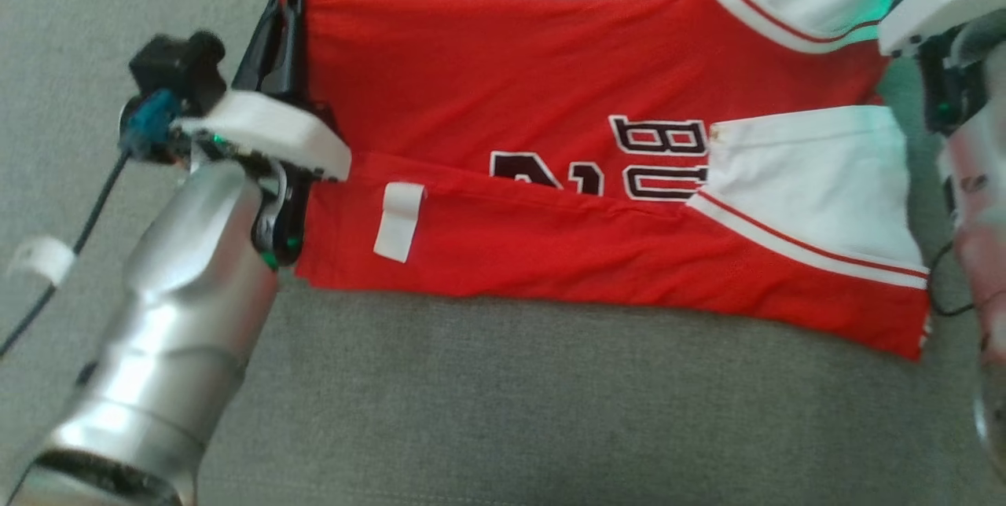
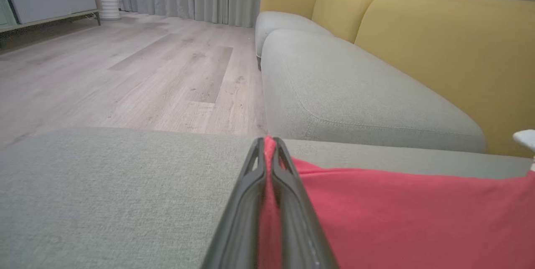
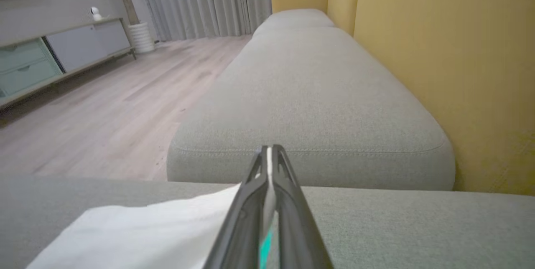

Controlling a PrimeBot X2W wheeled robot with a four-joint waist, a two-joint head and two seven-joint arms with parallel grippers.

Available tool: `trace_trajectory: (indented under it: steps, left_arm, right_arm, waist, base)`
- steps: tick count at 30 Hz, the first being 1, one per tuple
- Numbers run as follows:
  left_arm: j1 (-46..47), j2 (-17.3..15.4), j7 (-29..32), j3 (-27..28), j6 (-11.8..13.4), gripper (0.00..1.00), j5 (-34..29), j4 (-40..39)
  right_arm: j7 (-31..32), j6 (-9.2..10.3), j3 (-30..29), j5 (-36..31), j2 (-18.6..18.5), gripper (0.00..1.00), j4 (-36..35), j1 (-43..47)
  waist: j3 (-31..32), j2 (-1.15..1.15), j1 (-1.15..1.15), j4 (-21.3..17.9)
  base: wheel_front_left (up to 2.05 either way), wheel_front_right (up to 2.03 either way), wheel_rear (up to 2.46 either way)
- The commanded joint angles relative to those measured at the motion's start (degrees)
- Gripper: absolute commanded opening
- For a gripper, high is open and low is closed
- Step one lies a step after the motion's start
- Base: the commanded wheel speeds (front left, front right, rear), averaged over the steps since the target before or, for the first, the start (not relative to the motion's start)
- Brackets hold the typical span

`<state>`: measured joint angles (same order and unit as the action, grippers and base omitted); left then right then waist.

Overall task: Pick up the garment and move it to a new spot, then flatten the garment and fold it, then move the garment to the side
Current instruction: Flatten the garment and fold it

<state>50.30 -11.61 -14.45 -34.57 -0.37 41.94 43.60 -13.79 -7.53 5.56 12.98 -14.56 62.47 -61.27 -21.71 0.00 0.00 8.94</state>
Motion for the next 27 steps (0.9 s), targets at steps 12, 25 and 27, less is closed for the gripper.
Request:
trace_trajectory:
  steps: [12, 25, 27]
  left_arm:
    - [-23.2, -0.2, -0.5, 19.1, 2.6, 0.00, -14.5, -11.3]
    - [-39.0, 4.2, -0.5, 30.7, 1.9, 1.00, -27.6, -13.9]
    - [-41.0, 4.6, -0.5, 31.4, 1.7, 1.00, -29.5, -14.9]
  right_arm:
    - [-1.2, 0.04, 4.2, 12.9, 1.9, 0.00, -24.2, 27.1]
    - [-1.0, 0.04, 4.3, 10.2, 4.1, 1.00, -28.5, 44.6]
    - [-1.1, 0.04, 2.1, 6.6, 6.0, 1.00, -28.9, 45.6]
  waist:
    - [8.4, 0.00, 0.00, -6.0]
    - [15.6, 0.00, 0.00, -8.1]
    - [16.6, 0.00, 0.00, -8.2]
  base:
    - [0.00, 0.00, 0.00]
    - [0.00, 0.00, 0.00]
    - [0.00, 0.00, 0.00]
